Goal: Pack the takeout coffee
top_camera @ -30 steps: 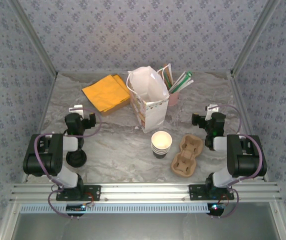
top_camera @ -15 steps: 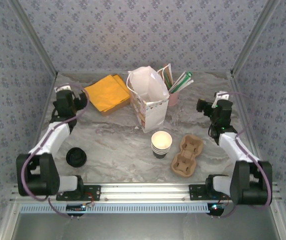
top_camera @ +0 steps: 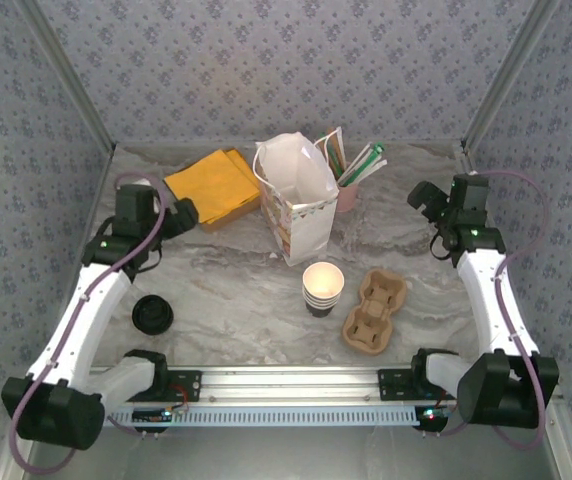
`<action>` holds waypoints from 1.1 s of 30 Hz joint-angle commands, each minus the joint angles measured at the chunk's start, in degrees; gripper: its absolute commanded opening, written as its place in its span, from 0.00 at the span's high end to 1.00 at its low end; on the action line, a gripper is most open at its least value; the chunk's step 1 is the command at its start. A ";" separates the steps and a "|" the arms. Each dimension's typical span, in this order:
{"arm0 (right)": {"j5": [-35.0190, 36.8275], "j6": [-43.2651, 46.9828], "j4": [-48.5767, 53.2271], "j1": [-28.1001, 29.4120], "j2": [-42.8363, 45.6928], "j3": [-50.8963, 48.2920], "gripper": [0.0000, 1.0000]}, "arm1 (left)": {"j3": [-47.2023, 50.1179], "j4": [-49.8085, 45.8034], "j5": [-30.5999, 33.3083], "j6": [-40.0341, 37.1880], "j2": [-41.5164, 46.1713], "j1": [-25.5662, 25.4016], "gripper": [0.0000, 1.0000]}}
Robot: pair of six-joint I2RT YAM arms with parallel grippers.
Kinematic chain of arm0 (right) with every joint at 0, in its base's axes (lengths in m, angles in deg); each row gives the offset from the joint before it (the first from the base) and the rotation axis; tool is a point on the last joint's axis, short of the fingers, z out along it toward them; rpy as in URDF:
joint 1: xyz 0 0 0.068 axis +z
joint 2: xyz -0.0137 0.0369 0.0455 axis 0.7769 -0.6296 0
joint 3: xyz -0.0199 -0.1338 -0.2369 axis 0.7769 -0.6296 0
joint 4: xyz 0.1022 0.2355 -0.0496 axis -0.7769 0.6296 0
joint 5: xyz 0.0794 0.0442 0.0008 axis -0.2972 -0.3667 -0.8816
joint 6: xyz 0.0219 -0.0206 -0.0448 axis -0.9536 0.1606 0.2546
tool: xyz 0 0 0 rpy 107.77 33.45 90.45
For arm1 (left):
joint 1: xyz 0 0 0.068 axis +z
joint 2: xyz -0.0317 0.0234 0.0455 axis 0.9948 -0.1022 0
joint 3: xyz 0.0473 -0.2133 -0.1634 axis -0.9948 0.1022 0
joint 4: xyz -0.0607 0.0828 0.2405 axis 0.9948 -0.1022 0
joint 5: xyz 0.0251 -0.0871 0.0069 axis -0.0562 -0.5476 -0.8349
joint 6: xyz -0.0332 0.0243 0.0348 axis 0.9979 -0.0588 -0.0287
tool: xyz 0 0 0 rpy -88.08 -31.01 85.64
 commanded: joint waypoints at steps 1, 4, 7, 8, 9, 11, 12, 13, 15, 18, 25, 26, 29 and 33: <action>-5.03 -0.30 7.51 2.31 0.52 2.97 0.00 | -1.61 -4.46 1.72 4.18 2.30 -4.84 0.00; -3.83 0.02 10.64 5.91 0.37 4.76 0.00 | -2.38 -6.61 4.07 5.61 1.99 -11.26 0.00; -2.49 0.85 13.65 10.41 -0.17 6.80 0.00 | -4.07 -8.36 5.06 6.82 0.18 -15.74 0.00; -2.24 1.06 14.96 12.13 -0.53 7.81 0.01 | -4.65 -8.65 4.56 7.21 -0.64 -17.04 0.00; -1.68 1.07 16.26 13.66 -0.87 8.79 0.02 | -5.26 -8.97 4.42 7.53 -1.28 -18.13 0.00; -0.70 0.74 19.83 17.68 -1.59 10.65 0.07 | -6.49 -9.47 4.03 7.80 -2.71 -20.78 0.00; -0.35 0.44 20.98 19.33 -1.79 12.74 0.09 | -6.94 -9.66 3.62 7.92 -3.34 -21.67 0.00; 0.34 -0.20 22.30 21.19 -2.00 13.62 0.11 | -7.58 -10.04 2.84 7.78 -4.07 -22.43 0.00; 0.96 -1.43 24.50 24.39 -2.26 14.74 0.19 | -8.44 -10.62 1.87 7.71 -5.15 -23.40 0.00; 1.80 -4.75 27.55 29.14 -2.53 16.12 0.29 | -8.79 -11.05 0.11 8.71 -5.66 -24.20 0.00; 5.11 -13.03 36.43 41.07 -4.69 19.32 0.51 | -8.01 -10.87 -6.78 8.35 -4.08 -25.19 0.00; 5.57 -14.17 37.95 42.65 -5.55 19.89 0.54 | -7.86 -11.14 -7.78 7.75 -4.03 -25.48 0.00; 6.37 -17.00 39.95 46.22 -7.39 20.70 0.55 | -7.94 -11.86 -9.15 6.63 -3.50 -26.23 0.00; 6.94 -18.67 42.51 48.68 -9.45 21.88 0.63 | -7.94 -10.70 -9.96 4.92 -2.03 -28.16 0.00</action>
